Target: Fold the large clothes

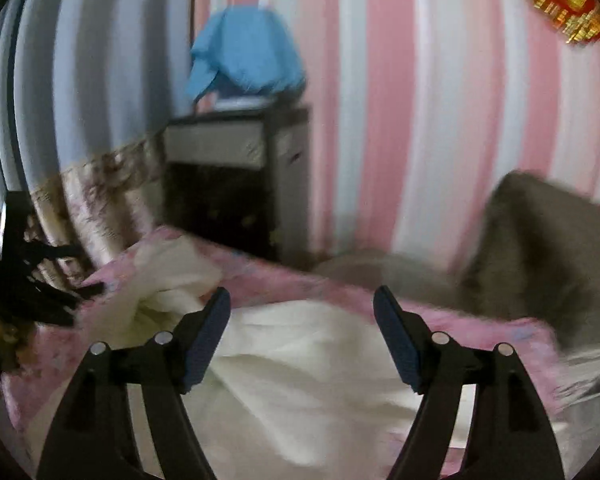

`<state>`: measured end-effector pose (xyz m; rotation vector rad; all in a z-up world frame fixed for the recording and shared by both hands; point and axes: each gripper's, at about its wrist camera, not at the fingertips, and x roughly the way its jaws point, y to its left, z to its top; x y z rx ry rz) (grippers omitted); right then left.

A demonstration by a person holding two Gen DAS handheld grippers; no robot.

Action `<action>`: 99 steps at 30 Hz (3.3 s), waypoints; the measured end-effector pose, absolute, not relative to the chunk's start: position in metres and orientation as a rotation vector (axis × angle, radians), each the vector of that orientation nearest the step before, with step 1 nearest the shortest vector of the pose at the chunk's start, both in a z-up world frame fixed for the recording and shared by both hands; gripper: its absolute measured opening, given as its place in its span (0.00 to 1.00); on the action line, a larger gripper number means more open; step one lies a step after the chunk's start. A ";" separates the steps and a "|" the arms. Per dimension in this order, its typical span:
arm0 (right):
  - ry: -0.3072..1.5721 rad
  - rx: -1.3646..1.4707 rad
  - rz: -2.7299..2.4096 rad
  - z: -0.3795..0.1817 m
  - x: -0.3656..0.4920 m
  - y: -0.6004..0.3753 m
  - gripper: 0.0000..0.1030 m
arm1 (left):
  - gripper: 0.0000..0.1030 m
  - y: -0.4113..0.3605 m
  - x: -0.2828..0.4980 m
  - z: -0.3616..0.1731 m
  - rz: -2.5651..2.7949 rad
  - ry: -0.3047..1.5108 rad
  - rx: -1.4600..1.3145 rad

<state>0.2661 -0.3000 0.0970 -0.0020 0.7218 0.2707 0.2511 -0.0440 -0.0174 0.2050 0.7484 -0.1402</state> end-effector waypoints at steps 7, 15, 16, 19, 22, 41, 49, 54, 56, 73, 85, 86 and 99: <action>0.855 -0.041 0.403 0.008 0.283 -0.236 0.72 | 0.83 -0.035 0.285 -0.070 -0.114 0.844 0.222; 0.907 -0.052 0.294 -0.007 0.322 -0.258 0.09 | 0.32 -0.018 0.324 -0.084 -0.212 0.872 0.122; 0.890 -0.041 0.288 0.001 0.327 -0.263 0.09 | 0.32 -0.013 0.324 -0.076 -0.232 0.853 0.096; 0.817 -0.008 0.259 0.032 0.339 -0.276 0.09 | 0.31 -0.006 0.320 -0.047 -0.302 0.783 0.046; 0.777 0.009 0.223 0.054 0.356 -0.286 0.09 | 0.40 0.002 0.321 -0.032 -0.343 0.765 0.011; 0.978 0.168 -0.028 -0.010 0.407 -0.373 0.65 | 0.82 0.102 0.307 -0.119 -0.081 0.988 -0.076; 0.775 0.131 -0.057 0.062 0.303 -0.405 0.82 | 0.97 0.053 0.296 -0.047 -0.089 0.835 0.095; 0.795 0.106 -0.083 0.048 0.285 -0.416 0.82 | 0.97 -0.002 0.348 -0.034 -0.187 0.863 0.151; 0.812 0.115 -0.083 0.040 0.282 -0.415 0.82 | 0.97 -0.028 0.367 -0.040 -0.216 0.914 0.175; 0.792 0.077 -0.100 0.029 0.275 -0.408 0.82 | 0.06 0.086 0.401 -0.039 -0.097 0.921 -0.181; 0.808 0.113 -0.125 0.024 0.259 -0.416 0.82 | 0.47 0.226 0.277 -0.101 0.167 1.062 -0.187; 0.810 0.114 -0.124 0.024 0.260 -0.416 0.82 | 0.54 0.230 0.271 -0.103 0.193 1.058 -0.177; 0.807 0.103 -0.130 0.024 0.258 -0.416 0.82 | 0.83 0.188 0.374 -0.107 0.120 1.166 0.227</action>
